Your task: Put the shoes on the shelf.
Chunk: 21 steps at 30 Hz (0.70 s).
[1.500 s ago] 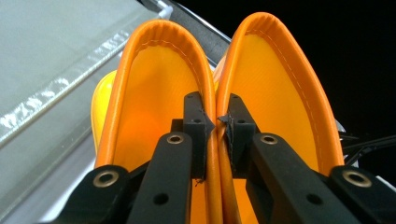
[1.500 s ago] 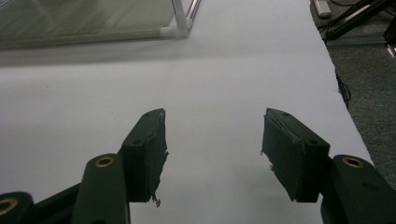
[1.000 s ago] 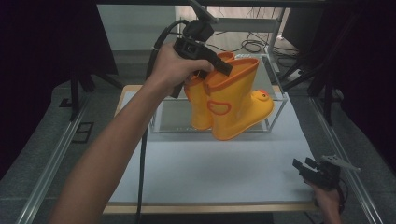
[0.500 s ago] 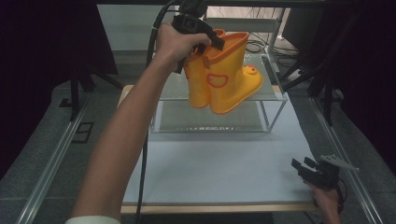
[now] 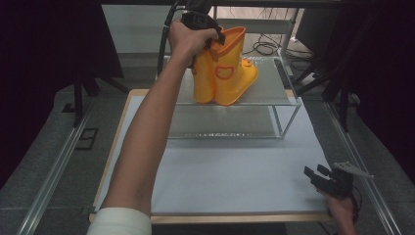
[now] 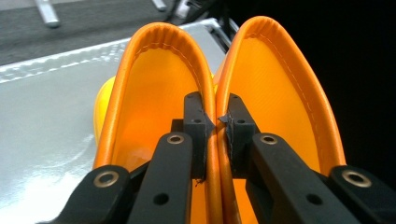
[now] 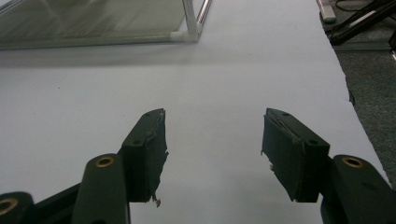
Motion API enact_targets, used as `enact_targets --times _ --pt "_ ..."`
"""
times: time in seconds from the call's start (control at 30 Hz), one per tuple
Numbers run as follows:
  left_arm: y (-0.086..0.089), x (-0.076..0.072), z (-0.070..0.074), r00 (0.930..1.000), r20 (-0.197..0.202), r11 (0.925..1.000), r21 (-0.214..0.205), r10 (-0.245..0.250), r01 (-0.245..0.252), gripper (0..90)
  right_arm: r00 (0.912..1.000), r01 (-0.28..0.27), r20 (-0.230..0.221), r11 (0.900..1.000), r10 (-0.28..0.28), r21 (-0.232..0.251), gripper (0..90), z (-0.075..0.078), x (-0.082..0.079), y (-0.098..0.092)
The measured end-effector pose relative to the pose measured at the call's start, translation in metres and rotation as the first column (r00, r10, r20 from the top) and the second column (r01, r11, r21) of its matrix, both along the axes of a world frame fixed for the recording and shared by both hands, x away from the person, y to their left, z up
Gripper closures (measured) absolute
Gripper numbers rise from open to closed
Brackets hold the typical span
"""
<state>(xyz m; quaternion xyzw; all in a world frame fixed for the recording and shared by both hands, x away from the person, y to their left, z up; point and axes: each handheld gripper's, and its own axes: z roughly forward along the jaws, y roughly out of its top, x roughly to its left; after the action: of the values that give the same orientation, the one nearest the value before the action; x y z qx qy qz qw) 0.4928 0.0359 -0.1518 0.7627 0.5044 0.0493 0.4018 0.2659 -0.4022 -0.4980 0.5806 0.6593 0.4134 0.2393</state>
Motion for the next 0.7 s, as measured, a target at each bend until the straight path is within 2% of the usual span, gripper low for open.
enact_targets --times 0.17,0.2,0.33,0.43,0.5,0.53,0.57,0.7 --pt "-0.002 0.014 -0.007 0.9970 -0.008 0.9969 0.019 0.077 -0.076 82.6 1.0000 0.006 -0.001 1.0000 -0.006 0.006 39.3 0.000 -0.001 -0.001" --pt "-0.002 0.014 -0.007 0.9970 -0.008 0.9969 0.019 0.077 -0.076 82.6 1.0000 0.006 -0.001 1.0000 -0.006 0.006 39.3 0.000 -0.001 -0.001" --pt "-0.001 0.023 -0.010 0.9919 -0.012 0.9916 0.029 0.126 -0.126 82.6 1.0000 0.004 -0.003 1.0000 -0.004 0.004 39.4 -0.001 -0.001 -0.001" --pt "0.000 0.029 -0.014 0.9857 -0.018 0.9857 0.022 0.167 -0.167 82.6 1.0000 0.004 -0.004 1.0000 -0.004 0.001 39.4 -0.001 -0.001 0.000" --pt "0.001 0.035 -0.020 0.9791 -0.030 0.9788 0.048 0.201 -0.199 82.6 1.0000 0.006 -0.001 1.0000 -0.006 0.000 39.6 -0.001 -0.001 -0.001" --pt "0.001 0.035 -0.020 0.9791 -0.030 0.9788 0.048 0.201 -0.199 82.6 1.0000 0.008 0.001 1.0000 -0.008 0.001 39.7 0.000 -0.001 -0.001" --pt "-0.001 0.039 -0.025 0.9770 -0.030 0.9754 0.072 0.211 -0.209 82.5 1.0000 0.008 0.000 1.0000 -0.008 0.001 39.7 0.000 -0.002 -0.001" --pt "-0.003 0.040 -0.027 0.9769 -0.029 0.9756 0.066 0.212 -0.209 82.4 1.0000 0.008 0.003 1.0000 -0.008 -0.002 39.7 -0.001 -0.002 -0.001"
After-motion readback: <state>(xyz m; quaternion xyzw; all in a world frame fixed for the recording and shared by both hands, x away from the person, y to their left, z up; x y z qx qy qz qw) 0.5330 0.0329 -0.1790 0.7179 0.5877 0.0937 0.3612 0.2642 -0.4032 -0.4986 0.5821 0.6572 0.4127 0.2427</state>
